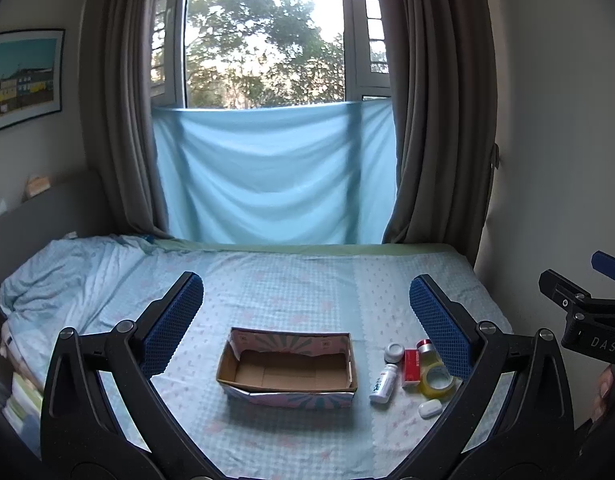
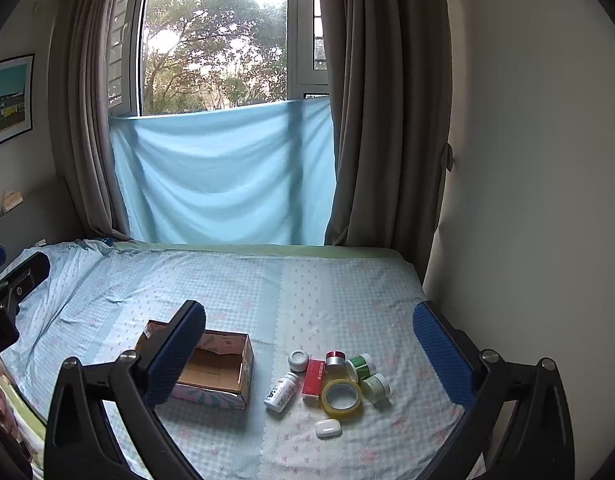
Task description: Organize rigid objects
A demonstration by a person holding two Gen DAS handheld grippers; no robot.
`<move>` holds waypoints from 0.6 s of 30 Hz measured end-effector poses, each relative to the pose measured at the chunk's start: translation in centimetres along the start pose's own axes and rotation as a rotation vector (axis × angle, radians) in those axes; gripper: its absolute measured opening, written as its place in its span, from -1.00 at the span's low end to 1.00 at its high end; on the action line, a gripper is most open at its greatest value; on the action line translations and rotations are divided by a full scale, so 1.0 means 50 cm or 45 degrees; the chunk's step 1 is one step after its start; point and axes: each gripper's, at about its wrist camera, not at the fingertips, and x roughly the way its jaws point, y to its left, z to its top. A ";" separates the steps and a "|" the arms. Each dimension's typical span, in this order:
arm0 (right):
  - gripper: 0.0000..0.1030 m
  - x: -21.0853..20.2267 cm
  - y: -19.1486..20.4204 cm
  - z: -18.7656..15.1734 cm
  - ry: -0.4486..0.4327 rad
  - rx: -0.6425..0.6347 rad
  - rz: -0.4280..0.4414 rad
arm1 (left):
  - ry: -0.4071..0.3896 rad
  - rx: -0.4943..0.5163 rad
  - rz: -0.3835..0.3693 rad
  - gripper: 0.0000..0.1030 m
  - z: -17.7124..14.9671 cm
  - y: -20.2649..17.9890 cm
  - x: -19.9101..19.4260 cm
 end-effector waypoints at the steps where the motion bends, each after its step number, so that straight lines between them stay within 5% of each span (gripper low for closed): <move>1: 1.00 -0.001 0.003 0.002 -0.003 0.000 -0.004 | 0.003 -0.001 -0.003 0.99 0.000 0.000 0.001; 18: 1.00 -0.015 0.007 0.001 -0.044 -0.001 -0.002 | 0.033 -0.019 -0.027 0.99 -0.004 0.010 0.003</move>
